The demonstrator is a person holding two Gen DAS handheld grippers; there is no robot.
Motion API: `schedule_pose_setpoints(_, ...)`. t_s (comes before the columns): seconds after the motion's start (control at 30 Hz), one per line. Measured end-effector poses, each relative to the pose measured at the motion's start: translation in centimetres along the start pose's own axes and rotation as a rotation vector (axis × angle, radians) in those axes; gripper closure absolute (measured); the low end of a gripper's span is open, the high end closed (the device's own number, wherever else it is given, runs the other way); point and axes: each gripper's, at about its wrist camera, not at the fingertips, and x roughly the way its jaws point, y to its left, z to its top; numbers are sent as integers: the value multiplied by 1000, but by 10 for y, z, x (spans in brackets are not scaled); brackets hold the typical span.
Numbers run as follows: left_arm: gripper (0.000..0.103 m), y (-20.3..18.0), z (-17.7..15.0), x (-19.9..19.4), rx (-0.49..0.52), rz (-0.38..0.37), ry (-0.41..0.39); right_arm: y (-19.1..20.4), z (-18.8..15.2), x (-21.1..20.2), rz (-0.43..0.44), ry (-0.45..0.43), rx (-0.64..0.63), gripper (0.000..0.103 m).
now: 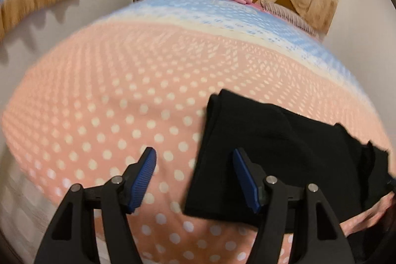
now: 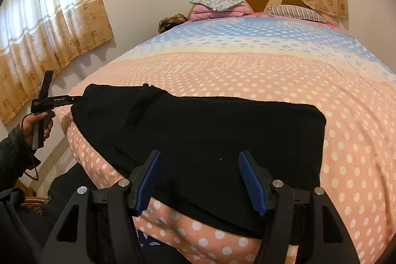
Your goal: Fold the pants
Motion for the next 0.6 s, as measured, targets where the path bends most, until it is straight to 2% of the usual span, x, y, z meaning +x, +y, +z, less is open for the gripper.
schedule_pose_setpoints(0.1, 36, -2, -8, 7, -26, -95, 0, 0, -2, 3, 1, 6, 5, 38)
schedule_pose_setpoints(0.23, 36, -9, -11, 9, -7, -96, -9, -2, -3, 5, 3, 9, 13, 38)
schedule_pose_setpoints(0.27, 40, -7, -9, 10, -12, -99, -3, -2, -4, 5, 3, 8, 14, 38)
schedule_pose_setpoints(0.3, 48, -9, -10, 10, -12, -108, 2, -2, -4, 5, 4, 6, 15, 38)
schedule_pose_setpoints(0.33, 50, -10, -10, 8, -15, -111, 6, -2, -4, 5, 6, 5, 15, 38)
schedule_pose_setpoints(0.4, 74, -13, -10, 2, -28, -138, 23, -2, -4, 4, 5, -2, 16, 38)
schedule_pose_setpoints(0.53, 79, -31, -15, -6, 11, -142, 57, -4, -4, 1, 4, -14, 20, 38)
schedule_pose_setpoints(0.6, 80, -31, -13, -11, -18, -170, 53, -6, -4, -1, 0, -22, 25, 38)
